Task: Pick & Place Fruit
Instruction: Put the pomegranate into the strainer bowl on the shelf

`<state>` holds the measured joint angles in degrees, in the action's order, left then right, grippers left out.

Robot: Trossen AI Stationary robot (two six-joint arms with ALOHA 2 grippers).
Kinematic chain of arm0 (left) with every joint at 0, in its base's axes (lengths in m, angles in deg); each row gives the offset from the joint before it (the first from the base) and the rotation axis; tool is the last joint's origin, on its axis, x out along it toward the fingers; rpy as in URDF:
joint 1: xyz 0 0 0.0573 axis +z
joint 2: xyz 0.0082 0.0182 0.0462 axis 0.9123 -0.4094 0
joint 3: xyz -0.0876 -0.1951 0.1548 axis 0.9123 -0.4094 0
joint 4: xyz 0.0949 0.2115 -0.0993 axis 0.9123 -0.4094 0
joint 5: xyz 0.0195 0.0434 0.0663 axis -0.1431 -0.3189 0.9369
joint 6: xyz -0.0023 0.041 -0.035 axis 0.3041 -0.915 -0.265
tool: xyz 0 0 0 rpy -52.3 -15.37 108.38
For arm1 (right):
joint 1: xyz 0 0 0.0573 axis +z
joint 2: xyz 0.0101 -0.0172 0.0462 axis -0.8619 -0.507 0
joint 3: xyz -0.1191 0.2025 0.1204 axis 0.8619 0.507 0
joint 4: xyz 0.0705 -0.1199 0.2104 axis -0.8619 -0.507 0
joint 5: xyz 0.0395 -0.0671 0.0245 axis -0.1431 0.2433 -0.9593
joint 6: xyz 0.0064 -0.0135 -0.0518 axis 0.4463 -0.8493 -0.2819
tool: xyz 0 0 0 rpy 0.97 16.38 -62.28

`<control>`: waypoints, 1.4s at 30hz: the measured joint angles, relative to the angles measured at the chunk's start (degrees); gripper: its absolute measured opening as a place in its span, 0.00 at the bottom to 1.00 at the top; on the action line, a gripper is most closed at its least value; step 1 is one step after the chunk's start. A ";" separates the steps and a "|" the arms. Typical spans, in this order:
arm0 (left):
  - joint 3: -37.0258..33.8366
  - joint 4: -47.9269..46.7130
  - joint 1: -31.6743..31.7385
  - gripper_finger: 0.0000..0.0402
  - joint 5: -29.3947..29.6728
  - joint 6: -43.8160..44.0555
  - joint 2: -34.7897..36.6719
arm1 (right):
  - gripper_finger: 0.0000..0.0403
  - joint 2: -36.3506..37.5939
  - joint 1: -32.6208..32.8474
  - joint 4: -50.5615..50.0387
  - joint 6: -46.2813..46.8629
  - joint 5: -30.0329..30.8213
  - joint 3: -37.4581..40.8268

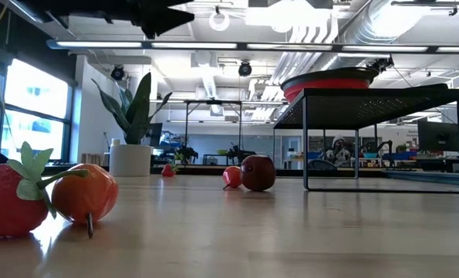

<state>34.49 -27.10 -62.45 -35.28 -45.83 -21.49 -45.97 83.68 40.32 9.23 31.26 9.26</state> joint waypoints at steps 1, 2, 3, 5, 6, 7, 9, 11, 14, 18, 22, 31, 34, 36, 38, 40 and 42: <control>0.02 -0.08 0.00 0.82 0.10 -0.06 0.30 | 0.01 -1.59 -0.64 -1.36 0.33 -1.55 -1.46; 0.02 -0.47 0.00 0.82 0.14 -0.06 0.63 | 0.01 -3.20 -1.40 -2.45 0.42 -3.05 -2.83; 0.02 -0.77 0.00 0.82 0.24 -0.07 0.84 | 0.01 -4.73 -2.27 -3.48 0.44 -4.53 -4.20; 0.02 -0.35 0.00 0.82 0.53 -0.22 0.96 | 0.01 -8.06 -4.09 -5.90 0.99 -7.24 -7.23; 0.02 -0.27 0.00 0.82 0.92 -0.64 1.01 | 0.01 -9.67 -5.16 -7.55 1.56 -8.75 -8.76; 0.02 -0.30 0.00 0.82 1.31 -1.20 1.01 | 0.01 -11.44 -6.11 -9.54 2.27 -10.47 -10.44; 0.02 -0.66 0.00 0.82 2.32 -1.44 1.13 | 0.01 -14.76 -8.07 -13.65 4.13 -13.70 -13.77; 0.02 -0.44 0.00 0.82 2.87 -1.46 1.26 | 0.01 -18.18 -9.67 -18.39 5.70 -16.04 -16.99; 0.02 -1.08 -0.02 0.82 5.15 -1.55 2.45 | 0.01 -22.88 -11.32 -24.37 7.30 -17.98 -21.31; 0.02 -4.63 -0.02 0.82 8.01 -1.56 7.57 | 0.01 -27.72 -11.92 -27.34 7.18 -20.45 -25.50; 0.02 -12.97 -0.02 0.82 8.37 -1.57 15.02 | 0.01 -30.26 -11.89 -27.32 5.70 -21.57 -27.68; -1.29 -28.18 -0.02 0.82 8.26 1.53 27.30 | 0.01 -31.44 -13.20 -27.19 5.54 -23.72 -28.34; -3.54 -29.66 -0.02 0.82 8.26 1.89 29.54 | 0.01 -31.44 -13.83 -27.21 6.06 -23.87 -28.34; -5.17 -30.74 -0.02 0.82 8.26 2.99 31.07 | 0.01 -31.44 -14.21 -27.21 6.89 -25.02 -28.34; -6.52 -30.57 -0.02 0.82 8.26 3.66 32.43 | 0.01 -31.65 -14.73 -27.32 7.35 -27.12 -28.34; -7.40 -30.68 -0.02 0.82 8.26 4.48 33.60 | 0.01 -32.13 -14.93 -27.70 7.42 -28.34 -28.44; -7.76 -30.68 -0.02 0.82 8.23 4.68 34.49 | 0.01 -33.22 -14.93 -28.88 7.46 -28.77 -29.22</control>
<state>26.73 -57.78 -62.48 -27.05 -41.15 13.00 -79.19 68.75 11.45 16.69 2.50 -19.96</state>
